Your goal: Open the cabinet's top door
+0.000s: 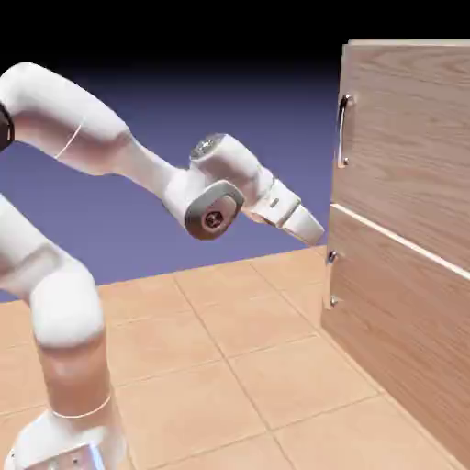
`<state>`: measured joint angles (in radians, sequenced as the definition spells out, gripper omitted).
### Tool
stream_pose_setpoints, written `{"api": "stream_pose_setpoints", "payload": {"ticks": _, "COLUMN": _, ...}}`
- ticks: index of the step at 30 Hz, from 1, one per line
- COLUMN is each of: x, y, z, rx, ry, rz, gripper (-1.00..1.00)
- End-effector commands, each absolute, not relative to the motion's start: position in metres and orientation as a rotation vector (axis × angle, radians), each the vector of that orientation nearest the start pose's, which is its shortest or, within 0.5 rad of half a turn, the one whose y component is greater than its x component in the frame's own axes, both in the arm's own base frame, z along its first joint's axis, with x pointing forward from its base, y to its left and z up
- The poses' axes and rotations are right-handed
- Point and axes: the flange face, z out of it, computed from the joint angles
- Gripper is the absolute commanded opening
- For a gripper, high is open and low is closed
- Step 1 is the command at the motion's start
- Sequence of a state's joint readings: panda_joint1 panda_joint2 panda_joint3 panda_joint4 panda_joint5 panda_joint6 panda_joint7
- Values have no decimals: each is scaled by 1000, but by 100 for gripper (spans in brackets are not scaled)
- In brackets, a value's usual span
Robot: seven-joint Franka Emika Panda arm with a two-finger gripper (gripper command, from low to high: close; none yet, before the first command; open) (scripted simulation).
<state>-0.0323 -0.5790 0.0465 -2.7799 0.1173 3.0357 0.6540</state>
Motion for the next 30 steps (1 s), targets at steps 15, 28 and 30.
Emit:
{"api": "stream_pose_setpoints", "payload": {"ticks": 15, "x": 398, "y": -24, "z": 559, "rx": -2244, "ry": 972, "rz": -1320, "gripper": 0}}
{"api": "stream_pose_setpoints", "payload": {"ticks": 28, "x": 397, "y": -13, "z": 600, "rx": -2079, "ry": 925, "rz": -1499, "gripper": 0}}
{"api": "stream_pose_setpoints", "payload": {"ticks": 30, "x": 398, "y": -9, "z": 604, "rx": -2056, "ry": 915, "rz": -1523, "gripper": 0}}
